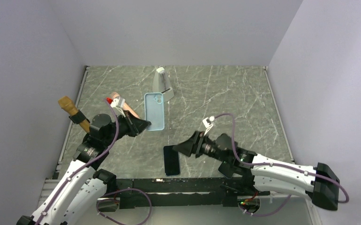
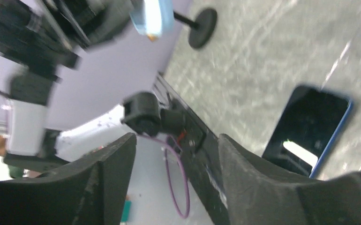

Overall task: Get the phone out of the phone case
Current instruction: Place the phone case at the center of the board.

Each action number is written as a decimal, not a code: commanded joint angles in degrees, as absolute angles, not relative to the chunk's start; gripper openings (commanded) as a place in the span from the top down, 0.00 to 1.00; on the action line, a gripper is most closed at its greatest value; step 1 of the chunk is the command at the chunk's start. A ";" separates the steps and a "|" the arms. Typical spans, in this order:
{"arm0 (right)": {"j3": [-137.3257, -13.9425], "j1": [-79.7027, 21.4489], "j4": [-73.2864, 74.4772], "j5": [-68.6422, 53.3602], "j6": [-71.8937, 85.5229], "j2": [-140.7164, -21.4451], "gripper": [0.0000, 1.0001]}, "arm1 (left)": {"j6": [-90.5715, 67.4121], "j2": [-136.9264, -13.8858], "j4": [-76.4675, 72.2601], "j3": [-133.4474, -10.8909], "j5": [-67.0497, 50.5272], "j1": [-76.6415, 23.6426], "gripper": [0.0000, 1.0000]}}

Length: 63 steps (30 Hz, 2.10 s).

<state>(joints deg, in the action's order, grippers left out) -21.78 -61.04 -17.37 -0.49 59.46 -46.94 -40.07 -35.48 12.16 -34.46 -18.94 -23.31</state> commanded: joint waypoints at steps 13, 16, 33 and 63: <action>-31.61 -42.49 -33.44 -31.85 55.31 -59.67 0.36 | -50.76 -37.47 -5.96 -27.09 -32.71 -23.20 1.00; -32.81 -42.30 -37.34 -32.81 57.01 -64.87 0.41 | -50.45 -37.87 -5.34 -27.32 -33.45 -23.20 1.00; -32.88 -39.00 -36.11 -31.43 57.49 -74.66 1.00 | -42.12 -40.96 19.20 -34.52 -22.33 -23.20 0.01; -44.62 -36.55 -18.14 -23.22 46.09 -101.21 0.92 | -35.61 -30.79 27.80 -37.37 -13.07 -23.20 0.01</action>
